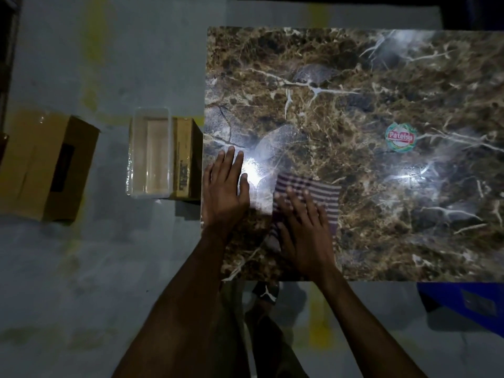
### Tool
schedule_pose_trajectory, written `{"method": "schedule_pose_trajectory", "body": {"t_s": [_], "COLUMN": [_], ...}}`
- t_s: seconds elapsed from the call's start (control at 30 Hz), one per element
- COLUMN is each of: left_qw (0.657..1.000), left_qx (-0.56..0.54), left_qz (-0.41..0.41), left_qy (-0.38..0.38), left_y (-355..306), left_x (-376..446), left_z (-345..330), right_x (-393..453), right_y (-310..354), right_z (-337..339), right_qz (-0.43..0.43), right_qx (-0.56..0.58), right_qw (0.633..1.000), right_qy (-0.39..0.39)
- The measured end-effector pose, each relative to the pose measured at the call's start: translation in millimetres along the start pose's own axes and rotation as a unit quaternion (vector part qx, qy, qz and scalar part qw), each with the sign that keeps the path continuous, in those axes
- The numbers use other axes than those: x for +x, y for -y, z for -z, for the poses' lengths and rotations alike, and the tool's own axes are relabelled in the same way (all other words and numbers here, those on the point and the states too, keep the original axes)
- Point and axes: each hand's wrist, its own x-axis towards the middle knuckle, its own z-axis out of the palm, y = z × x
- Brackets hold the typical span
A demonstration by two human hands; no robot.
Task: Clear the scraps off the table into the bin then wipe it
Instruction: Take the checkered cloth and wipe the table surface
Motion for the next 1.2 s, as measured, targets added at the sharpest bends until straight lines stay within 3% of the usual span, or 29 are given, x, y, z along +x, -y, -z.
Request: {"method": "schedule_pose_trajectory", "body": {"t_s": [0.13,0.4,0.5,0.6,0.73,0.87,1.03,1.2], "left_qw": [1.0,1.0,1.0,0.997,0.993,0.991,0.984,0.989], "left_qx": [0.002,0.012,0.029,0.069,0.093,0.08,0.069,0.045], "left_qz": [-0.007,-0.011,-0.011,-0.026,-0.068,-0.102,-0.164,-0.139], "left_qy": [-0.004,-0.012,-0.001,0.002,-0.002,0.004,0.012,0.014], "left_y": [2,3,3,3,4,4,8,4], "left_x": [-1,-1,-1,-1,-4,-7,-12,-14], "left_z": [0,-5,-5,-3,-6,-7,-13,-20], "right_x": [37,-59,-68,-37,-2,-55,-79,-28], "right_y": [25,34,12,11,40,48,9,18], "right_z": [-4,-21,-14,-14,-24,-26,-16,-18], "right_qz": [-0.056,0.067,-0.003,-0.092,-0.067,0.001,-0.065,-0.116], "right_qx": [0.007,0.008,-0.015,-0.01,-0.004,-0.012,-0.008,-0.007], "right_qw": [0.998,0.998,1.0,0.995,0.996,1.0,0.998,0.992], "right_qy": [-0.027,-0.002,0.012,-0.028,-0.05,0.012,-0.017,-0.044]}}
